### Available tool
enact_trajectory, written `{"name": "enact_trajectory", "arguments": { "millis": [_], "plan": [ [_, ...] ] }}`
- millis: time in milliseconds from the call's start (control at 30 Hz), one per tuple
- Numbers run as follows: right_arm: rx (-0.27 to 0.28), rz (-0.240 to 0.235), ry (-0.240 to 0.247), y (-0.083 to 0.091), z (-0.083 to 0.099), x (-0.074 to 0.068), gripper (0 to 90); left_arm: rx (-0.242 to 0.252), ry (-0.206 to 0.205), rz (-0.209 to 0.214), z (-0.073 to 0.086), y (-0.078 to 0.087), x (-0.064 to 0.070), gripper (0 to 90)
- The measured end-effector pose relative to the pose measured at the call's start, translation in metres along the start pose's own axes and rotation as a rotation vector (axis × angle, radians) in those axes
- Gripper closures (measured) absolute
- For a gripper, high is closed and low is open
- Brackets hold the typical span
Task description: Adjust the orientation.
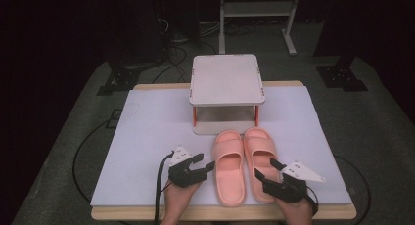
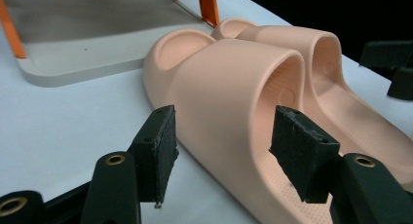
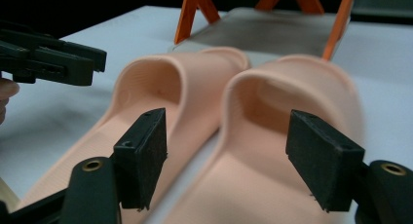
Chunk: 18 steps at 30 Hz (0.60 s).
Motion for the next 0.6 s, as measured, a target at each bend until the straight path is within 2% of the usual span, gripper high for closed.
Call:
{"name": "enact_trajectory", "arguments": {
  "millis": [67,133,167,200,467,533,600],
  "plan": [
    [-0.004,0.022,-0.007,-0.007,-0.001,-0.010,29.6,0.006,-0.001,-0.007,0.000,0.004,-0.002,40.9],
    [-0.008,0.051,0.008,-0.014,-0.002,-0.018,29.6,0.009,-0.007,-0.016,0.000,0.010,-0.005,40.7],
    [-0.008,0.051,0.008,-0.014,-0.002,-0.018,29.6,0.009,-0.007,-0.016,0.000,0.010,-0.005,40.4],
    [-0.009,0.074,0.013,-0.020,-0.004,-0.024,29.7,0.013,-0.003,-0.016,0.001,0.010,-0.006,40.3],
    [-0.059,0.163,0.022,-0.043,-0.009,-0.030,32.7,0.014,-0.014,-0.031,0.003,0.019,-0.014,39.7],
    [-0.094,0.177,0.030,-0.047,-0.011,-0.031,33.5,0.015,-0.014,-0.036,0.003,0.020,-0.016,39.7],
    [-0.128,0.185,0.028,-0.050,-0.011,-0.030,38.6,0.019,-0.012,-0.040,0.003,0.022,-0.017,39.7]
  ]
}}
Point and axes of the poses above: each handheld gripper's, and its own axes: y roughly backward along the jaws, z roughly out of its underside, x roughly to its right, the point moved 2 cm from there along -y, roughly forward along the jaws, and after that the axes turned 5 degrees about z, right-handed, at the moved point
